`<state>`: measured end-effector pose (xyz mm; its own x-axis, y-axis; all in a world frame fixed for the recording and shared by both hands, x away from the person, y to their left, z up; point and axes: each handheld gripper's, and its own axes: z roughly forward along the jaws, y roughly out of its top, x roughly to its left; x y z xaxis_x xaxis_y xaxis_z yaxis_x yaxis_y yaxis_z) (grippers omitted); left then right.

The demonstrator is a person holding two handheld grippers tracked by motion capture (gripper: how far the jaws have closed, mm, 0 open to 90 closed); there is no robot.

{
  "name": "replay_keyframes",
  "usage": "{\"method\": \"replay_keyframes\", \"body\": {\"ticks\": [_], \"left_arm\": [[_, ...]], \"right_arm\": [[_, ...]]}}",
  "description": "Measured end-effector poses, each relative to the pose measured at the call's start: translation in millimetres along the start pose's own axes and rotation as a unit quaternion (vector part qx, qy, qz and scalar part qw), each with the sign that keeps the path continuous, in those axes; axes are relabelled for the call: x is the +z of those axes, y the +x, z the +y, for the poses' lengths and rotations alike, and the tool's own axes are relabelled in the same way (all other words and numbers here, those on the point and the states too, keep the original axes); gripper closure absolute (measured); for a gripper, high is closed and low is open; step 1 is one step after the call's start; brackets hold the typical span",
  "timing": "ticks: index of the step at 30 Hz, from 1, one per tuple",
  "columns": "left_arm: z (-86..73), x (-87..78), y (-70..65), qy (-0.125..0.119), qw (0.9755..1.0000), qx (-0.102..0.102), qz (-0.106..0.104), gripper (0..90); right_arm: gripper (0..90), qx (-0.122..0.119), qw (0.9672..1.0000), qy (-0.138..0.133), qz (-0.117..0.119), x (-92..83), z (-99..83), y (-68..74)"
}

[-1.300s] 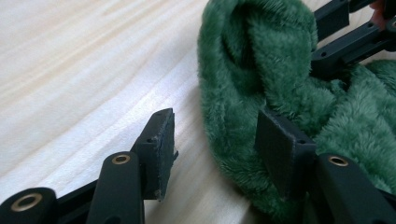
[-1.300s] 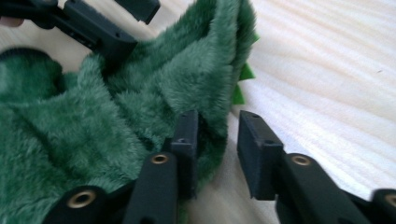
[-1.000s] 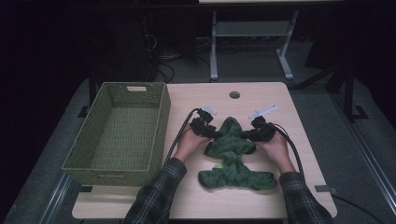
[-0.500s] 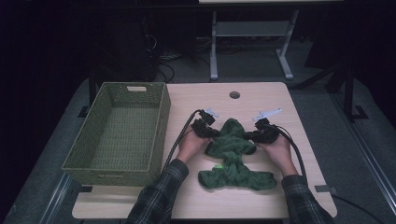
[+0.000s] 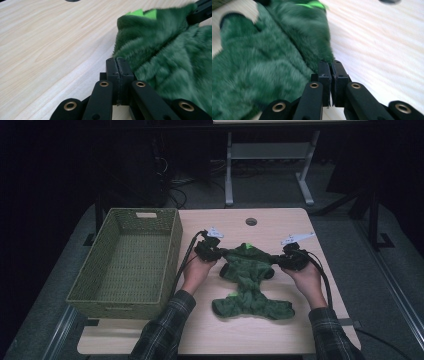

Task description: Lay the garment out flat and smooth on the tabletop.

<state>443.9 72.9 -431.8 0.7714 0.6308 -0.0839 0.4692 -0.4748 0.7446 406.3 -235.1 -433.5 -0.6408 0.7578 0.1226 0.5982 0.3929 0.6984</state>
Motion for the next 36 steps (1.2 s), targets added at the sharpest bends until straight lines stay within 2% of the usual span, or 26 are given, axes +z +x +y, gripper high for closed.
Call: {"method": "replay_keyframes", "body": {"ticks": [3, 8, 12, 16, 17, 21, 24, 27, 30, 33, 36], "left_arm": [[-6.0, 8.7, 0.6, 0.006, 1.0000, -0.001, -0.001, 89.8], [-14.0, 23.5, 0.2, 0.015, 0.9999, 0.003, -0.003, 89.7], [-16.8, 29.7, 0.1, 0.027, 0.9995, 0.014, -0.005, 89.3], [-17.2, 31.0, -0.5, 0.030, 0.9994, 0.008, -0.015, 86.8], [-16.2, 28.9, -0.5, 0.024, 0.9995, 0.000, -0.020, 85.0], [-6.9, 13.4, -0.4, 0.016, 0.9996, -0.002, -0.023, 72.7], [0.8, 1.1, -4.7, 0.017, 0.9995, 0.002, -0.026, 61.8], [4.6, -11.9, -11.9, 0.019, 0.9995, 0.013, -0.024, 53.1], [3.5, -23.0, -20.4, 0.018, 0.9992, 0.014, -0.034, 46.3], [-0.6, -32.3, -28.4, 0.024, 0.9987, 0.032, -0.032, 38.9], [-7.1, -41.3, -32.6, 0.020, 0.9988, 0.032, -0.032, 34.1]], "right_arm": [[87.6, 0.020, 0.9996, 0.019, -0.002, 7.8, -4.2, -6.5], [87.6, 0.032, 0.9982, 0.048, -0.018, 21.7, -9.7, -12.8], [87.5, 0.030, 0.9977, 0.056, -0.023, 24.4, -12.0, -13.2], [83.0, 0.034, 0.9975, 0.055, -0.027, 26.3, -11.9, -11.8], [81.2, 0.033, 0.9976, 0.053, -0.027, 25.6, -11.5, -11.5], [71.6, 0.037, 0.9984, 0.035, -0.026, 14.5, -6.3, -10.7], [68.1, 0.037, 0.9989, 0.008, -0.028, -0.6, 0.8, -8.4], [66.8, 0.028, 0.9991, -0.004, -0.032, -13.1, 4.8, -3.5], [64.0, 0.029, 0.9991, -0.006, -0.029, -23.5, 5.2, 0.5], [63.1, 0.029, 0.9993, -0.007, -0.023, -30.4, 2.9, 4.1], [61.6, 0.023, 0.9995, -0.012, -0.018, -36.1, 1.3, 8.8]]}}
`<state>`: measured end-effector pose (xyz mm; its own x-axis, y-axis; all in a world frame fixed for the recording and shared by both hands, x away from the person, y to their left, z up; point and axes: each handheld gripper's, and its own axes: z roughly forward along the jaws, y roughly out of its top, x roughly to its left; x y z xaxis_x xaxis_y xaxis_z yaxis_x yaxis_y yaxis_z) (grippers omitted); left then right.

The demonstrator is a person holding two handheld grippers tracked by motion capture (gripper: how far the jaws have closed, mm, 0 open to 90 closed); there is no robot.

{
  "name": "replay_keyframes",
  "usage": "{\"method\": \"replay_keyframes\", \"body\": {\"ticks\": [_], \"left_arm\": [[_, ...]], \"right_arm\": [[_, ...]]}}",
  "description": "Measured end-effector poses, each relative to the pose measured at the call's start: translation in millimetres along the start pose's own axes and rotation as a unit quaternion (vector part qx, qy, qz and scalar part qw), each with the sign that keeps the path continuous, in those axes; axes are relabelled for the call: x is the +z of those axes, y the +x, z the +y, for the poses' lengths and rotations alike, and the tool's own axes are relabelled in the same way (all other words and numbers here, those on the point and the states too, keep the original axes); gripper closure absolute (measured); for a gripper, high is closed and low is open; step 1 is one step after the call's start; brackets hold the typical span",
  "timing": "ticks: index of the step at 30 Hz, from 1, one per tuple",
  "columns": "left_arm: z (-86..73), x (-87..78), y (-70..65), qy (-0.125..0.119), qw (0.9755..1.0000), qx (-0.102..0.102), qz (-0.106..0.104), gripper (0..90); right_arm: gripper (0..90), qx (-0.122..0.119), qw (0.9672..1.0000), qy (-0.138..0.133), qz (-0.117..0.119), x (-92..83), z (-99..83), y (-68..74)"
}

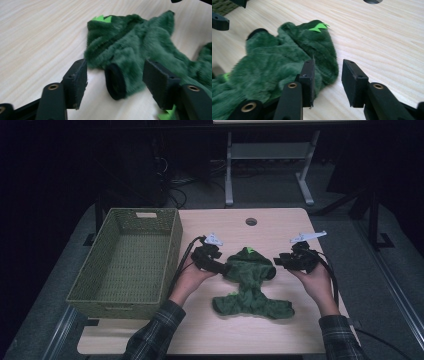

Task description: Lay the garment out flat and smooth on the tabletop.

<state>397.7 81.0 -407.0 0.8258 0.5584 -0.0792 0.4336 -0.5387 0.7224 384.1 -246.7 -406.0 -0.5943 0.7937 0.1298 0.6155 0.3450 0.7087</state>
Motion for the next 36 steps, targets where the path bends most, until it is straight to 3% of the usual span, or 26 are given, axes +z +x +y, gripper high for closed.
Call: {"method": "replay_keyframes", "body": {"ticks": [6, 9, 14, 20, 25, 30, 36], "left_arm": [[-18.1, -10.6, -13.6, -0.002, 1.0000, 0.000, 0.008, 21.3], [-24.8, -17.0, -21.6, 0.001, 0.9998, 0.010, 0.015, 17.7], [-40.8, -28.5, -35.1, -0.010, 0.9999, 0.008, 0.008, 13.9], [-63.9, -35.0, -51.0, -0.008, 0.9998, 0.017, 0.010, 13.0], [-77.0, -34.5, -65.0, 0.006, 0.9996, 0.027, 0.005, 12.9], [-90.1, -39.2, -77.9, 0.008, 0.9992, 0.039, 0.010, 12.7], [-105.8, -44.0, -84.7, 0.005, 0.9991, 0.037, 0.019, 12.7]], "right_arm": [[58.1, -0.007, 0.9998, -0.014, 0.011, -6.5, -6.8, 12.4], [57.1, -0.010, 0.9997, -0.015, 0.015, -9.3, -9.9, 18.4], [58.1, -0.017, 0.9991, -0.027, 0.029, -13.8, -17.7, 29.3], [60.2, -0.030, 0.9983, -0.032, 0.039, -17.0, -23.0, 40.2], [59.4, -0.042, 0.9981, -0.020, 0.042, -16.6, -27.4, 49.6], [59.6, -0.048, 0.9968, -0.018, 0.061, -14.5, -31.2, 59.9], [59.5, -0.063, 0.9947, -0.004, 0.081, -6.1, -33.8, 74.2]]}}
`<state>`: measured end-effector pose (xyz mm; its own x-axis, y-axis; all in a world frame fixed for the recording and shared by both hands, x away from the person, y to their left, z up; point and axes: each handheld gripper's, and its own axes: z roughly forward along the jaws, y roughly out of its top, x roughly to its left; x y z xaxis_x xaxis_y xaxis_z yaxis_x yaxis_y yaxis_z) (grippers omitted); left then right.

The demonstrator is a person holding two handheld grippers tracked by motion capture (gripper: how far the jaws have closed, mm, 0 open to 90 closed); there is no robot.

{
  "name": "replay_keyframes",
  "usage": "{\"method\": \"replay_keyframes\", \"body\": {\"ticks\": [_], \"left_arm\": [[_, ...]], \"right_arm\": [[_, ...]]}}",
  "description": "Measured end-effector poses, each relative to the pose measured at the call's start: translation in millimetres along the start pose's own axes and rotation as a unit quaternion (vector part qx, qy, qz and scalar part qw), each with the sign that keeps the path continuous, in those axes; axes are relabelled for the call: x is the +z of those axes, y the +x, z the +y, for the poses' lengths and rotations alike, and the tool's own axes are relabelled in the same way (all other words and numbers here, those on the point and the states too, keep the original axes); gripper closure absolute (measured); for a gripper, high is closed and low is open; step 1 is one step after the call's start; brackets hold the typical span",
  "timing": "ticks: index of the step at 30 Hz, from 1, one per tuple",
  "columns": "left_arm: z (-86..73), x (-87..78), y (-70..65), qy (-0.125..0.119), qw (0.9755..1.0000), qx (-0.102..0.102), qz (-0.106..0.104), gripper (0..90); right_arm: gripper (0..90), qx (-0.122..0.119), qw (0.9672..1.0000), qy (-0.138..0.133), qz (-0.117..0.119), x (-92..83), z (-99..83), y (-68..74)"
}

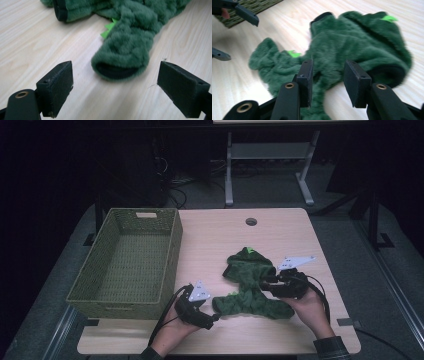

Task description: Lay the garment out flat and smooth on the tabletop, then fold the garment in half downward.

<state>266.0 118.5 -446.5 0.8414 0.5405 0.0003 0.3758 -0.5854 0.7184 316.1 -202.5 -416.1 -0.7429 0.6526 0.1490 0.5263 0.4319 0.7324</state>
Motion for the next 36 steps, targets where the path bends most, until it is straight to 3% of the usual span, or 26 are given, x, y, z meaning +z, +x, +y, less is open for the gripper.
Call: {"method": "replay_keyframes", "body": {"ticks": [4, 8, 14, 18, 21, 28, 36], "left_arm": [[-10.8, -0.6, -3.8, 0.010, 0.9999, -0.003, 0.006, 12.7], [-19.0, 2.7, -8.1, 0.023, 0.9996, 0.006, 0.015, 12.7], [-27.0, 5.3, -12.0, 0.031, 0.9994, 0.010, 0.014, 12.7], [-31.2, 7.2, -9.5, 0.018, 0.9998, -0.001, 0.002, 12.7], [-36.1, 7.0, -7.7, -0.001, 1.0000, 0.004, -0.004, 12.6], [-37.2, 6.0, -7.9, -0.002, 1.0000, 0.006, -0.007, 12.9], [-37.2, 6.0, -7.9, -0.001, 1.0000, 0.005, -0.007, 12.9]], "right_arm": [[60.3, -0.006, 0.9998, -0.004, 0.020, 3.1, 1.3, 12.7], [63.4, -0.030, 0.9990, 0.000, 0.033, 7.9, 4.0, 26.1], [67.4, -0.040, 0.9974, -0.007, 0.060, 20.3, 8.1, 42.6], [69.6, -0.053, 0.9963, 0.002, 0.068, 32.4, 12.1, 56.2], [71.9, -0.063, 0.9950, 0.004, 0.077, 40.3, 15.9, 68.0], [76.8, -0.085, 0.9918, 0.018, 0.093, 60.4, 21.0, 90.6], [71.8, -0.097, 0.9907, 0.042, 0.086, 82.9, 19.9, 104.7]]}}
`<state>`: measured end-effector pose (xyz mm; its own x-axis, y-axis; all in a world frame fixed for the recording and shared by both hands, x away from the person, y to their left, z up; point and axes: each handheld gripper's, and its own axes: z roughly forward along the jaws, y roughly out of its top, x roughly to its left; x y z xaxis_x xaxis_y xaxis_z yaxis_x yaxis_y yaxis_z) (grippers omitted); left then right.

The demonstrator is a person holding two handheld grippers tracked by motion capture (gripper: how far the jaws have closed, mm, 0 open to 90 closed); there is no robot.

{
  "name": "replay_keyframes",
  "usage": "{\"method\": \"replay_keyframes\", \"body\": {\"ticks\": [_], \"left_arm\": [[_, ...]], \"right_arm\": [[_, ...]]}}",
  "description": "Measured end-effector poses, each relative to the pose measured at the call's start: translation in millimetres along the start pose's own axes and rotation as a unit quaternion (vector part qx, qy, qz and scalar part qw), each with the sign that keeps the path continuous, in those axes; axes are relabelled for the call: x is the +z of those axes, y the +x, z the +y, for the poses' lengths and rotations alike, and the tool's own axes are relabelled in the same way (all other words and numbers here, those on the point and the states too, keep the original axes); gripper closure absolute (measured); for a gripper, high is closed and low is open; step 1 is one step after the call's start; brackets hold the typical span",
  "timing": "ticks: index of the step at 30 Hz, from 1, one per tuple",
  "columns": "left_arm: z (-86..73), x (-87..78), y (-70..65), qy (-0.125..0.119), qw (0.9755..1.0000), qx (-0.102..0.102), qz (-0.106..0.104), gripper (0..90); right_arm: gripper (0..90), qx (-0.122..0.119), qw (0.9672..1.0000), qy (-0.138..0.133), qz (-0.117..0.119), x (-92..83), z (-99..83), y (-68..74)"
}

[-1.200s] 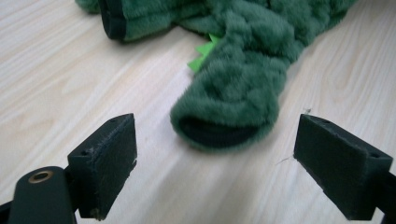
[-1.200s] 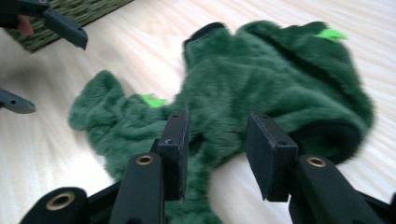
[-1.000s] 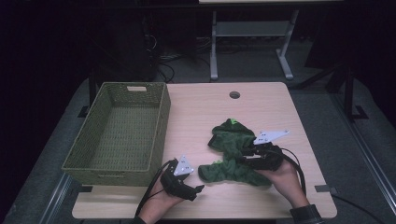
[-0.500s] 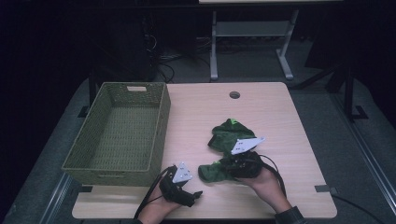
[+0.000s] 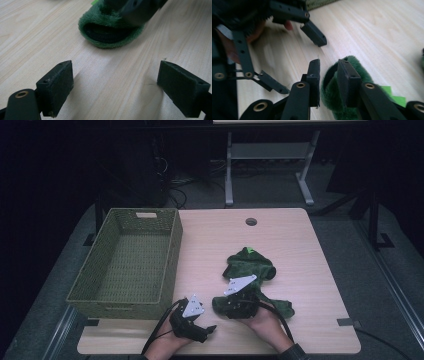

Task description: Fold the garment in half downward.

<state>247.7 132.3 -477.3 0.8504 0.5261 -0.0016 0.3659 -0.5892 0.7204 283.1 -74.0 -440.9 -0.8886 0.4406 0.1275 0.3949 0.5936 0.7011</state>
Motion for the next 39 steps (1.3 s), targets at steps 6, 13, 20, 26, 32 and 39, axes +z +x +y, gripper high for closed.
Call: {"method": "replay_keyframes", "body": {"ticks": [6, 13, 20, 26, 32, 39], "left_arm": [[0.1, -0.3, 0.4, 0.003, 1.0000, 0.003, 0.000, 12.8], [0.1, -0.1, 0.2, 0.002, 1.0000, 0.002, -0.001, 12.7], [0.2, -0.3, 0.7, 0.004, 1.0000, 0.006, 0.000, 12.7], [0.1, 0.1, 0.1, 0.000, 1.0000, 0.000, -0.001, 12.7], [0.1, 0.2, -0.1, 0.000, 1.0000, -0.001, -0.001, 12.7], [0.2, 0.2, 0.0, 0.000, 1.0000, 0.000, -0.001, 12.7]], "right_arm": [[67.7, -0.007, 0.9997, 0.020, -0.010, 15.2, -5.4, 2.2], [76.0, -0.030, 0.9982, 0.016, -0.049, 21.8, -11.6, 8.9], [87.3, -0.046, 0.9960, 0.015, -0.076, 25.1, -12.8, 19.5], [87.4, -0.005, 0.9995, 0.000, -0.032, 14.8, -11.1, 13.2], [87.1, 0.013, 0.9987, -0.049, -0.012, -13.3, -7.7, 5.6], [86.8, 0.038, 0.9955, -0.086, -0.010, -44.0, -17.2, -11.2]]}}
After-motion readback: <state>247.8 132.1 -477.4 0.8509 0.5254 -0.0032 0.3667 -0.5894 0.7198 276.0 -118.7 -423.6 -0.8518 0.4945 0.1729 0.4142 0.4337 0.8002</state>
